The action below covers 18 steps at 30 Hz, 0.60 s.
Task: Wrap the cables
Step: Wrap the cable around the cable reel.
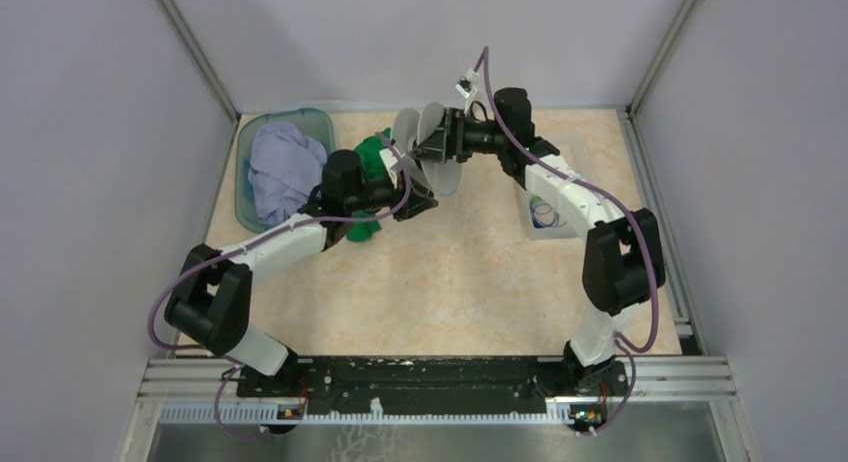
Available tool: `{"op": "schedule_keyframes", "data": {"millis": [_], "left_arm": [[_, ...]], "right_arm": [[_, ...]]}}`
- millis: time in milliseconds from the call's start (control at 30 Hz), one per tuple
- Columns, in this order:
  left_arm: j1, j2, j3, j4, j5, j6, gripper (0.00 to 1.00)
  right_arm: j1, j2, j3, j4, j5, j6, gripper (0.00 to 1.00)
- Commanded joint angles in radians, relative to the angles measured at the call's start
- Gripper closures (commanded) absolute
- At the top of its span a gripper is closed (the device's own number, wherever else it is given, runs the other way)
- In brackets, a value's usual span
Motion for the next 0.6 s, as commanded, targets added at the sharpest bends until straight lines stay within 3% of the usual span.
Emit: {"op": "schedule_keyframes", "data": {"millis": [0,233,433,567], "left_arm": [[-0.006,-0.010,0.026,-0.015,-0.036,0.076,0.59],[-0.006,-0.080,-0.008,-0.123,-0.044,0.197,0.42],[-0.005,-0.118,0.038,-0.299,-0.039,0.321,0.19],[-0.003,-0.142,0.051,-0.410,-0.046,0.402,0.13]], "right_arm": [[-0.012,-0.065,0.022,0.111,-0.028,0.014,1.00],[-0.027,-0.071,0.035,0.119,-0.042,0.029,1.00],[-0.033,-0.076,0.010,0.117,-0.041,0.011,1.00],[-0.034,-0.076,0.007,0.114,-0.043,0.002,1.00]]}}
